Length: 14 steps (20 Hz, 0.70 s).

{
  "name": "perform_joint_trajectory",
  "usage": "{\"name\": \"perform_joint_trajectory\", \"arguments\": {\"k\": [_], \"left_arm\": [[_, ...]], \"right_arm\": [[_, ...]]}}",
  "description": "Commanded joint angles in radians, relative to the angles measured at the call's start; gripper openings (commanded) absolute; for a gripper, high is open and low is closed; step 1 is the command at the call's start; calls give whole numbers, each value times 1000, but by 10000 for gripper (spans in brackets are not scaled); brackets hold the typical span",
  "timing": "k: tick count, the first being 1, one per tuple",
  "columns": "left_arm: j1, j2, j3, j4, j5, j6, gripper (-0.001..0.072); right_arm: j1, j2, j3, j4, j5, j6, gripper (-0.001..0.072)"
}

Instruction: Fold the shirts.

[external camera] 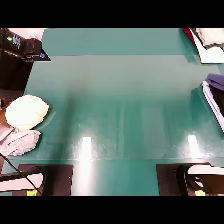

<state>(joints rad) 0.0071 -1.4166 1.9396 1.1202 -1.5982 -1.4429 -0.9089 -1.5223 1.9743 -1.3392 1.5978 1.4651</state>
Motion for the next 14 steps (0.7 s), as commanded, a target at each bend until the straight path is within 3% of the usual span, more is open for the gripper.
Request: {"name": "perform_joint_trajectory", "arguments": {"k": [1,2,3,4,9,14], "left_arm": [[0,0,0,0,-2,17,28],[0,0,0,0,-6,31,28],[0,0,0,0,-13,37,28],[0,0,0,0,-17,37,28],[0,0,0,0,-13,37,29],[0,0,0,-2,-25,29,28]], "right_arm": [[-51,1,0,-153,185,80,141],[-69,1,0,-154,205,80,376],[-80,1,0,-154,222,80,519],[-92,1,0,-154,237,81,557],[-71,39,0,-110,216,124,556],[76,90,0,198,152,137,554]]}}
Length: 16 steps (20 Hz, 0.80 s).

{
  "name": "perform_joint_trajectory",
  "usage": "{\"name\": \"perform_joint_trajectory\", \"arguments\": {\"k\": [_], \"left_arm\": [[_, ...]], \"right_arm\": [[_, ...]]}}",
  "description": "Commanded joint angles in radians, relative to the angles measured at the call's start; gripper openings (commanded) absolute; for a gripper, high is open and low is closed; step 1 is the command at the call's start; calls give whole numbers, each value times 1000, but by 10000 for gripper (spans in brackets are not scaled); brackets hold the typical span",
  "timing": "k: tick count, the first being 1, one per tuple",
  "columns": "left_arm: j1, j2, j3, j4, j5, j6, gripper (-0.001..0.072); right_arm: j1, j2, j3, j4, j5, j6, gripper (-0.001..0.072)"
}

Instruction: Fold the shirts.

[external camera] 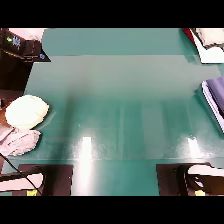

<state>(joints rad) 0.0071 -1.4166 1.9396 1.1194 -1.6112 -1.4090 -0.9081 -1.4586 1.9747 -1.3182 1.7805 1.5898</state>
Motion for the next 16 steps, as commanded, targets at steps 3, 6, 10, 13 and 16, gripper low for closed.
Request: {"name": "perform_joint_trajectory", "arguments": {"k": [3,6,10,13,16], "left_arm": [[0,0,0,-2,30,-5,28],[0,0,0,-2,82,-5,28],[0,0,0,-2,157,-5,29],[0,0,0,-2,198,-5,28],[0,0,0,-2,218,-5,28]], "right_arm": [[224,61,0,276,-63,12,552],[390,85,0,276,-61,4,20],[593,88,0,276,-51,0,20],[718,88,0,269,-58,-2,20],[781,88,0,269,-64,-2,20]]}}
